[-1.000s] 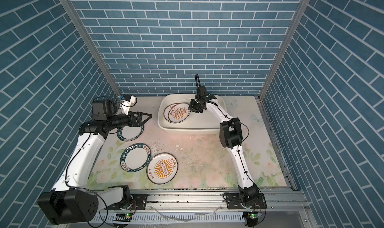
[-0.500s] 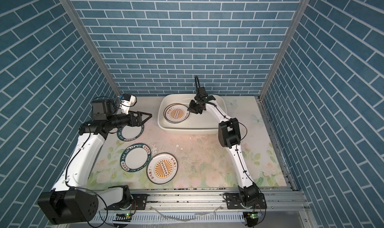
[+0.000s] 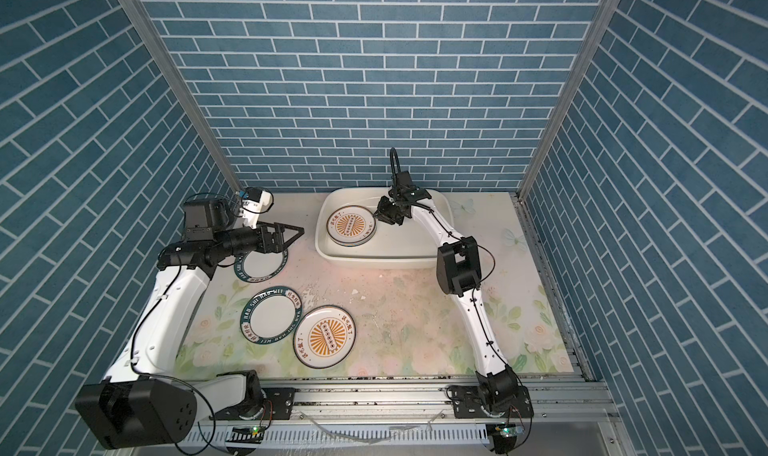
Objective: Place the plates into the plastic bin on the countertop
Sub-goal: 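Open the right gripper and release the sunburst plate onto the stack, then withdraw the right gripper from the bin toward the sunburst plate on the table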
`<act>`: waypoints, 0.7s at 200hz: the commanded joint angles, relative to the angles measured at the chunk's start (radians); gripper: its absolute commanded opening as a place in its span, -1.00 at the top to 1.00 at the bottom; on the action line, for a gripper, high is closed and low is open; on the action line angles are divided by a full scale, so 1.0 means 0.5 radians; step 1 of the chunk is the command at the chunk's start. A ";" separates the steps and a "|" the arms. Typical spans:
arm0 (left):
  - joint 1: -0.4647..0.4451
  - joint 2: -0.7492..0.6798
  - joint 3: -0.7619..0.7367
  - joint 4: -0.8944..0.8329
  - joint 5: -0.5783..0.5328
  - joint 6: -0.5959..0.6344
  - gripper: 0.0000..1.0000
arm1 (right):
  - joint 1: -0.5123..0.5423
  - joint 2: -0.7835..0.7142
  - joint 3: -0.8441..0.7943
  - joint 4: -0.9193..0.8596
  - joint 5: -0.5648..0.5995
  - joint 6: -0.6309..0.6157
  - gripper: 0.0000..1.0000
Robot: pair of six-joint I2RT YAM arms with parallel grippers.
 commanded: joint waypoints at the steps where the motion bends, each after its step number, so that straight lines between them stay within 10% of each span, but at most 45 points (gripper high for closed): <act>1: 0.006 -0.008 0.009 -0.010 0.028 0.006 -0.99 | -0.001 -0.101 0.012 -0.034 0.068 -0.024 0.50; 140: 0.000 0.013 0.216 -0.394 0.094 0.377 -0.99 | 0.291 -2.427 -2.568 0.533 0.002 -0.117 0.33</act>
